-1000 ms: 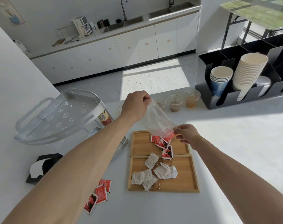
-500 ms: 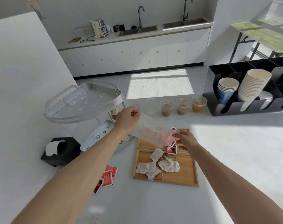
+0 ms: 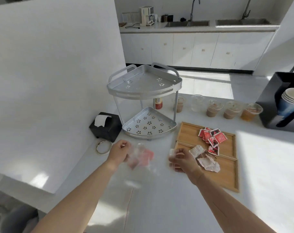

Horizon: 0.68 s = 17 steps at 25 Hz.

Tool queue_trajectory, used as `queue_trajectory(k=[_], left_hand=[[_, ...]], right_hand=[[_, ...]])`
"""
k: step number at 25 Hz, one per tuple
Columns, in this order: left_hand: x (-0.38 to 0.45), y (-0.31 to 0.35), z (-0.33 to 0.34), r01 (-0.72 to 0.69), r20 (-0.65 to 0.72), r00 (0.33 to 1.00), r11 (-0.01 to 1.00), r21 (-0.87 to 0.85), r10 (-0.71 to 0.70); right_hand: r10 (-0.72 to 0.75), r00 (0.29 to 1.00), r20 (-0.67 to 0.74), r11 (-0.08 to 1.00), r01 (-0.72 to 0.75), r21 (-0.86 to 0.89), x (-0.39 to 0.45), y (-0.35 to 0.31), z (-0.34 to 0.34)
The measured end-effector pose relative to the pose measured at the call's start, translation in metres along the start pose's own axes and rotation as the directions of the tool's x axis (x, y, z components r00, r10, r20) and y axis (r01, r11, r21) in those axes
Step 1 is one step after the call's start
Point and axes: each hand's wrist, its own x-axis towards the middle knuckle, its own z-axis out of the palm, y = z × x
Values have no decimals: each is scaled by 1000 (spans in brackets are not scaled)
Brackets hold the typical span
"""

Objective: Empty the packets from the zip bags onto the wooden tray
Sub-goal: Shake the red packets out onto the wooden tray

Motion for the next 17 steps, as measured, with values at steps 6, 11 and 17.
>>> queue_trajectory(k=[6, 11, 17], left_hand=[[6, -64, -73, 106, -118, 986, 988, -109, -119], [11, -106, -133, 261, -12, 962, 927, -268, -274], [28, -137, -165, 237, -129, 954, 945, -226, -270]], right_hand=[[66, 997, 31, 996, -63, -63, 6, 24, 91], [138, 990, 1, 988, -138, -63, 19, 39, 162], [154, 984, 89, 973, -136, -186, 37, 49, 211]])
